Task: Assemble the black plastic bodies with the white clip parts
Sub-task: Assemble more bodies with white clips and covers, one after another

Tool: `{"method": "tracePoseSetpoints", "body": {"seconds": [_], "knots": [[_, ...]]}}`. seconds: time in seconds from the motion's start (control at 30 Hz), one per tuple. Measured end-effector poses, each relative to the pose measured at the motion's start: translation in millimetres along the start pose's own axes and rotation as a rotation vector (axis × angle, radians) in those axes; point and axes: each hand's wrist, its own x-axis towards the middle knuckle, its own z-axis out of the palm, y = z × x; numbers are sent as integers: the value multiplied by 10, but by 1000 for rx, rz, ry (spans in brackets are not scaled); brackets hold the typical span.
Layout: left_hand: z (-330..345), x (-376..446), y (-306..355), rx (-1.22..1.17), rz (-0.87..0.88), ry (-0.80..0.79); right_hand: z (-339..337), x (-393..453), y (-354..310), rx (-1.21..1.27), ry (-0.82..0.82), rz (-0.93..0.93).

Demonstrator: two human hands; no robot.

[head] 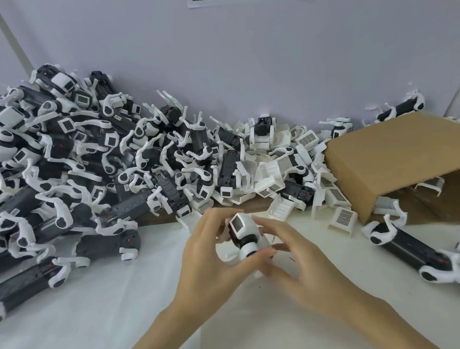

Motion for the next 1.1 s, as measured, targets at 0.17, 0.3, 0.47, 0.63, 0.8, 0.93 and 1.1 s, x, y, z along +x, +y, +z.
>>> {"method": "tracePoseSetpoints", "body": {"seconds": [0.17, 0.3, 0.47, 0.63, 0.8, 0.93, 1.1], "knots": [[120, -100, 182, 55, 5, -55, 44, -4, 36, -3, 27, -19], [58, -64, 246, -194, -91, -120, -47, 1, 21, -14, 69, -74], [-79, 59, 158, -409, -232, -238, -113, 5, 2, -172, 163, -65], [-38, 45, -22, -422, -262, -122, -138, 21, -20, 7, 98, 52], [-15, 12, -121, -495, -293, -106, -128, 25, -37, 81, 93, -51], [24, -29, -184, -504, -274, -95, -195, 20, -17, -11, 78, -54], [50, -57, -231, -486, -317, -64, -204, 12, -72, 93, 73, 46]]}}
